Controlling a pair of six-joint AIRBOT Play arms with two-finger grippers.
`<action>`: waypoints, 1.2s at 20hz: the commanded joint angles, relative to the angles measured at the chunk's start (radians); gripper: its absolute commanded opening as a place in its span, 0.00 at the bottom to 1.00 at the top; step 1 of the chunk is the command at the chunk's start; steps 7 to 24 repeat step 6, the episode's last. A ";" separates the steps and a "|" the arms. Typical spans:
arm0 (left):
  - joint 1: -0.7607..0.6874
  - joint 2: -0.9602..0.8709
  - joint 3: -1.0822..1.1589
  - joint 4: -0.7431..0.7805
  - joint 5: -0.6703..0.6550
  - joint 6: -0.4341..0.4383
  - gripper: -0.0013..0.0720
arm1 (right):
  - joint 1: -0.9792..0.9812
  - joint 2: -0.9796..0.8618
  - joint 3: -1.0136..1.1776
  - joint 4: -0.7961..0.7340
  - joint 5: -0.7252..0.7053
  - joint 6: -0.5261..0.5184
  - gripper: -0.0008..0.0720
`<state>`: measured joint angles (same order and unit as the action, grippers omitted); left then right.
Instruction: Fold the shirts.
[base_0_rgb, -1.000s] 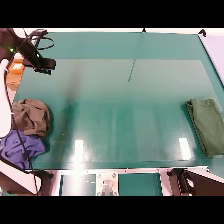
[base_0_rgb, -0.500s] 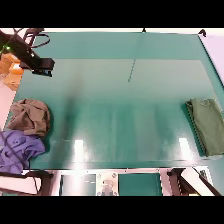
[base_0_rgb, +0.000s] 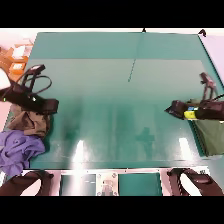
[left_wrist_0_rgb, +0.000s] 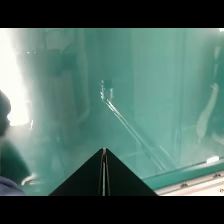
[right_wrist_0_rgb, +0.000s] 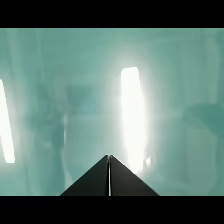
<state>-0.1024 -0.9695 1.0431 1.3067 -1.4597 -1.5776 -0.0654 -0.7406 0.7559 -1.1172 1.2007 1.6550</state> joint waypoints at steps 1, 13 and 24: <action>-0.007 0.063 -0.079 -0.002 0.024 -0.024 0.05 | 0.121 0.015 -0.040 0.019 0.057 0.010 0.04; -0.007 0.063 -0.079 -0.002 0.052 -0.041 0.05 | 0.133 0.015 -0.040 0.021 0.056 0.010 0.04; -0.007 0.063 -0.079 -0.002 0.052 -0.041 0.05 | 0.133 0.015 -0.040 0.021 0.056 0.010 0.04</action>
